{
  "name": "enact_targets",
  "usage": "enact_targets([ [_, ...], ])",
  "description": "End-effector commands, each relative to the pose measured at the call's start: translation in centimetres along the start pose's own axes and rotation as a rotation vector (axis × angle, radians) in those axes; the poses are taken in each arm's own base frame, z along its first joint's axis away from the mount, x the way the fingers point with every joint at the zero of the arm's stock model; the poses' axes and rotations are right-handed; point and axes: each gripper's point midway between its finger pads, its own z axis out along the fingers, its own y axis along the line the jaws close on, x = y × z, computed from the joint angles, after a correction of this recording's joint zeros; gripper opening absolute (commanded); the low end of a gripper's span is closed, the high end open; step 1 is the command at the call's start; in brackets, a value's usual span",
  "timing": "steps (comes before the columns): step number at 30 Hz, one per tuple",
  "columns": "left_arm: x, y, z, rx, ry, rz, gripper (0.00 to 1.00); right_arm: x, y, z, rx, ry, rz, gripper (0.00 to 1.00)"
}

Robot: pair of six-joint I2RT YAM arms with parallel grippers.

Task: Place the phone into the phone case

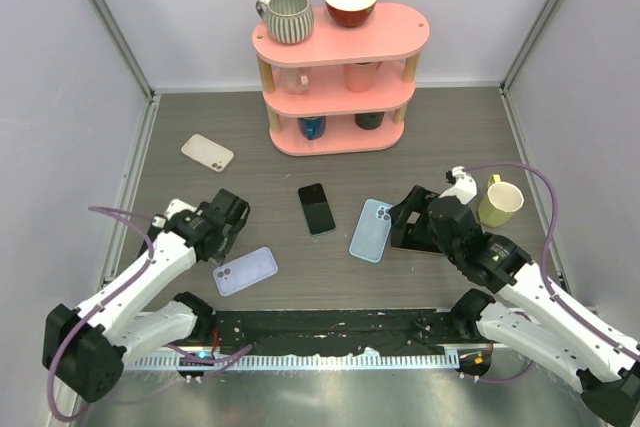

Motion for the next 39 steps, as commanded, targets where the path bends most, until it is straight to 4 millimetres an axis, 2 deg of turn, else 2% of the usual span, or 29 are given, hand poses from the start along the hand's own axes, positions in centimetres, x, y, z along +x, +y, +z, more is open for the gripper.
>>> enact_targets([
  [1, -1.3, 5.8, 0.9, -0.305, 0.012, -0.201, 0.66, -0.4, 0.8, 0.1, -0.034, -0.021, 0.030, 0.88],
  [2, -0.1, 6.3, 0.9, -0.336, 0.077, -0.261, 0.64, -0.4, 0.6, 0.1, -0.026, -0.022, 0.028, 0.88],
  [3, 0.0, 6.4, 0.9, -0.341, 0.088, -0.316, 0.59, -0.5, 0.6, -0.1, -0.026, -0.026, 0.031, 0.88],
  [7, 0.0, 4.7, 1.9, -0.253, 0.077, -0.550, 0.58, -0.9, 0.3, -0.4, -0.016, -0.038, 0.028, 0.88],
  [9, -0.3, 4.5, 2.3, -0.236, 0.056, -0.600, 0.58, -1.1, 0.2, -0.5, -0.012, -0.044, 0.025, 0.88],
  [15, 1.2, 5.9, 3.4, -0.359, 0.071, -0.623, 0.56, -0.9, -0.5, -0.4, 0.005, -0.056, 0.031, 0.88],
  [20, 1.7, 6.3, 5.5, -0.366, 0.042, -0.679, 0.56, -0.6, -0.2, -0.2, 0.005, -0.035, 0.022, 0.88],
  [25, 2.0, 6.5, 6.5, -0.411, 0.017, -0.692, 0.54, -0.5, -0.1, -0.2, 0.002, -0.026, 0.022, 0.88],
  [26, 2.0, 6.6, 6.6, -0.423, 0.016, -0.686, 0.49, -0.4, -0.2, -0.1, 0.005, -0.025, 0.020, 0.88],
  [27, 2.2, 6.8, 6.8, -0.445, 0.011, -0.671, 0.42, -0.4, -0.2, -0.2, 0.004, -0.028, 0.023, 0.88],
  [28, 2.1, 6.7, 6.6, -0.459, 0.013, -0.652, 0.29, -0.4, -0.3, -0.2, 0.006, -0.028, 0.023, 0.88],
  [29, 2.1, 6.6, 6.4, -0.473, 0.011, -0.636, 0.07, -0.4, -0.3, -0.2, 0.008, -0.031, 0.024, 0.88],
  [30, 1.9, 6.6, 6.4, -0.478, 0.004, -0.602, 0.00, -0.4, -0.3, -0.1, 0.008, -0.033, 0.026, 0.88],
  [33, 0.1, 5.2, 5.9, -0.442, -0.039, -0.474, 0.00, -0.5, -0.3, -0.1, 0.008, -0.033, 0.023, 0.88],
  [34, -0.6, 3.9, 5.9, -0.408, -0.052, -0.442, 0.00, -0.5, -0.2, -0.1, 0.006, -0.030, 0.020, 0.88],
  [35, -1.0, 3.5, 5.9, -0.377, -0.047, -0.294, 0.00, -0.5, 0.0, -0.1, -0.001, -0.025, 0.012, 0.88],
  [36, -1.8, 1.3, 6.1, -0.305, -0.059, -0.237, 0.00, -0.2, 0.3, -0.2, -0.015, -0.008, 0.005, 0.88],
  [38, -1.8, 0.4, 6.5, -0.285, -0.024, 0.024, 0.00, 0.0, 0.6, 0.0, -0.023, 0.011, -0.016, 0.88],
  [39, -2.0, -2.0, 6.8, -0.208, -0.010, 0.101, 0.00, 0.1, 0.7, 0.1, -0.022, 0.016, -0.018, 0.88],
])
